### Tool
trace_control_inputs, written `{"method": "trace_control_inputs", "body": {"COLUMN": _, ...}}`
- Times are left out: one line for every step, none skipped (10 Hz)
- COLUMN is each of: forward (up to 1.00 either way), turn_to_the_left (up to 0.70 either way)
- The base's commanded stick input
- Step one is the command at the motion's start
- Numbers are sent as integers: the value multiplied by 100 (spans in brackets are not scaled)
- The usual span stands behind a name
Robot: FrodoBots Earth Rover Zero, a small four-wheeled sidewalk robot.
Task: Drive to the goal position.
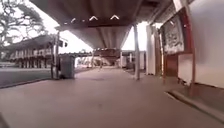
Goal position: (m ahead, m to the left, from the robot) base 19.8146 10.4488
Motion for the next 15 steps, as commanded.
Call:
{"method": "trace_control_inputs", "body": {"forward": 85, "turn_to_the_left": 0}}
{"method": "trace_control_inputs", "body": {"forward": 85, "turn_to_the_left": 0}}
{"method": "trace_control_inputs", "body": {"forward": 85, "turn_to_the_left": 0}}
{"method": "trace_control_inputs", "body": {"forward": 85, "turn_to_the_left": 0}}
{"method": "trace_control_inputs", "body": {"forward": 85, "turn_to_the_left": 0}}
{"method": "trace_control_inputs", "body": {"forward": 85, "turn_to_the_left": 0}}
{"method": "trace_control_inputs", "body": {"forward": 85, "turn_to_the_left": 0}}
{"method": "trace_control_inputs", "body": {"forward": 85, "turn_to_the_left": 0}}
{"method": "trace_control_inputs", "body": {"forward": 85, "turn_to_the_left": 0}}
{"method": "trace_control_inputs", "body": {"forward": 85, "turn_to_the_left": 0}}
{"method": "trace_control_inputs", "body": {"forward": 85, "turn_to_the_left": 0}}
{"method": "trace_control_inputs", "body": {"forward": 85, "turn_to_the_left": 0}}
{"method": "trace_control_inputs", "body": {"forward": 85, "turn_to_the_left": 0}}
{"method": "trace_control_inputs", "body": {"forward": 85, "turn_to_the_left": 0}}
{"method": "trace_control_inputs", "body": {"forward": 85, "turn_to_the_left": 0}}
